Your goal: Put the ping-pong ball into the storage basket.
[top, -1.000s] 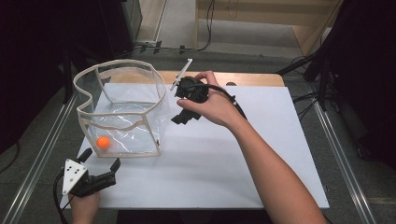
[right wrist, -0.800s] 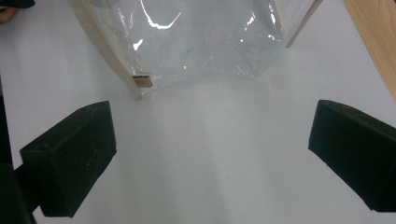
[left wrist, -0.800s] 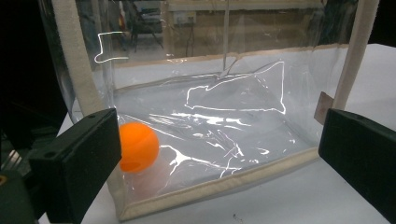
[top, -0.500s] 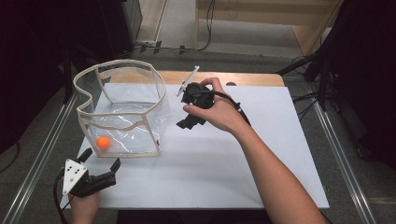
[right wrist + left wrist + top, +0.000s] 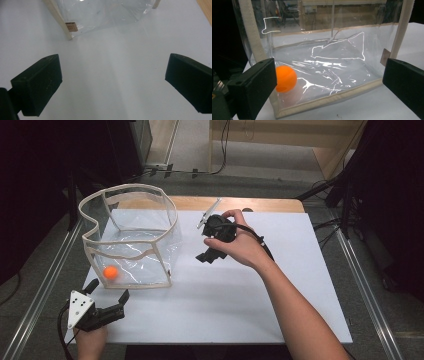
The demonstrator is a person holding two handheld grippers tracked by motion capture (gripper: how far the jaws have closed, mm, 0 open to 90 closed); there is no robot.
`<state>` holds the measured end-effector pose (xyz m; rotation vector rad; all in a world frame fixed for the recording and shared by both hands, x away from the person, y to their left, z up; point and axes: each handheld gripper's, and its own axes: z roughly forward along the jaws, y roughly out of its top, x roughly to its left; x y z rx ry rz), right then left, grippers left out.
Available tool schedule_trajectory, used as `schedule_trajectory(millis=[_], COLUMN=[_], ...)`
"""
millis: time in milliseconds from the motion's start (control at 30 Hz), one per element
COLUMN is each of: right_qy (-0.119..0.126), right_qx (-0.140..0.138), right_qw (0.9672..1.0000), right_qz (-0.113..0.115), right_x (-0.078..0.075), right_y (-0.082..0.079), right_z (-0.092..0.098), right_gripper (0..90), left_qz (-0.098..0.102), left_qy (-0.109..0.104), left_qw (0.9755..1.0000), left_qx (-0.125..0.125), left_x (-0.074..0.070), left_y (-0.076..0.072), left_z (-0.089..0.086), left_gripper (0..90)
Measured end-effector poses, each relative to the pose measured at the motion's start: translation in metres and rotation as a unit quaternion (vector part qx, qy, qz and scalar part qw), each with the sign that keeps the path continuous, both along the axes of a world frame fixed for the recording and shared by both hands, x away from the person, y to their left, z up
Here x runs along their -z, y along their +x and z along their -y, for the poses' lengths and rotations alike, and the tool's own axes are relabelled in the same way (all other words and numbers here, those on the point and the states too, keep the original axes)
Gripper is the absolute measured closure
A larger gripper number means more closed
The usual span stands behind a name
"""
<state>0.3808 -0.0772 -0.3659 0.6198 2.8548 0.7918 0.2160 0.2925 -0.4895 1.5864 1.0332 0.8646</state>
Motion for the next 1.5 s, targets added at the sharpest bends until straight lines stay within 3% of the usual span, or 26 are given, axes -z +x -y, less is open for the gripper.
schedule_trajectory(millis=[267,1500], right_qy=[0.003,0.039], right_qx=[0.012,0.051], right_qw=[0.9999,0.9979], right_qz=[-0.008,-0.005], right_x=[0.008,0.043], right_y=[-0.004,-0.02], right_z=[0.009,0.059], right_gripper=[0.0,0.0], left_qz=[0.0,0.0], left_qy=[0.0,0.003], left_qw=[1.0,1.0], left_qx=[0.0,-0.001], left_x=[0.0,0.0], left_y=[0.0,0.0], left_z=[0.0,0.001], left_gripper=[0.0,0.0])
